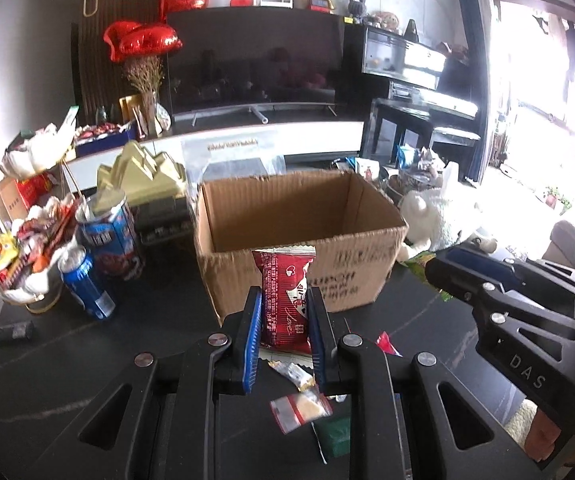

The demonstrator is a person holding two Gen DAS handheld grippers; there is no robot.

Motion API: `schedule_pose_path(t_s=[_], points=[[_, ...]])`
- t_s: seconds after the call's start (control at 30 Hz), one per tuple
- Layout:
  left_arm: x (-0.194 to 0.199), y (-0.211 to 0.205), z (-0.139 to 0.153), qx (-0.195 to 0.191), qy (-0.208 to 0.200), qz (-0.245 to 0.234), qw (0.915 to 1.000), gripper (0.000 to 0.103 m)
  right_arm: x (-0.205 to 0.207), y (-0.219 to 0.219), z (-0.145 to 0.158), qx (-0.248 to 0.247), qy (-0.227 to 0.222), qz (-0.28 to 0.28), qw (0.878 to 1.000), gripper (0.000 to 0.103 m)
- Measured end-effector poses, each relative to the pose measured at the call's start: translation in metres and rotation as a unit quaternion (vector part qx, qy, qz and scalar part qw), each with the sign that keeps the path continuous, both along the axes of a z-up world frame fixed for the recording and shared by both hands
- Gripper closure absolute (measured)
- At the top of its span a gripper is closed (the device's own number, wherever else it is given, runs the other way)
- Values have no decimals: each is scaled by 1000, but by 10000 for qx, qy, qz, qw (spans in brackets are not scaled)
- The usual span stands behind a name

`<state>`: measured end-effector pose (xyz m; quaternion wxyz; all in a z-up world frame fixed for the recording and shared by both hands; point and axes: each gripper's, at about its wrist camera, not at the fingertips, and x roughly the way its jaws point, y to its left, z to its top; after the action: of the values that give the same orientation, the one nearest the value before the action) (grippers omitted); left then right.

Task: Organize snacks
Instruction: 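Carry both snacks into the cardboard box and open both tools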

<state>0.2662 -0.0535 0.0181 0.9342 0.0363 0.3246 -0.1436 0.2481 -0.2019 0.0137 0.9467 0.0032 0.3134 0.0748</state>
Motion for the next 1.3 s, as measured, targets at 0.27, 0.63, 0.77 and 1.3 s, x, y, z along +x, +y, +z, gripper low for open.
schedule_pose_path(t_s=[0.27,0.63,0.77,1.3], points=[[22,-4,9,-77,6,-53,10000,81,20,-2,13,59,-76,-6,10000,81],[59,-11,7,-9,37,-52,10000,81,54,-6,15,95,-79,-46,9999,81],[77,-12,7,28,40,-26,10000,81,71,-5,12,74,-43,-9,10000,81],[138,-14,-14,296,87,155,9994,70,137,-7,-12,85,187,46,9998,76]])
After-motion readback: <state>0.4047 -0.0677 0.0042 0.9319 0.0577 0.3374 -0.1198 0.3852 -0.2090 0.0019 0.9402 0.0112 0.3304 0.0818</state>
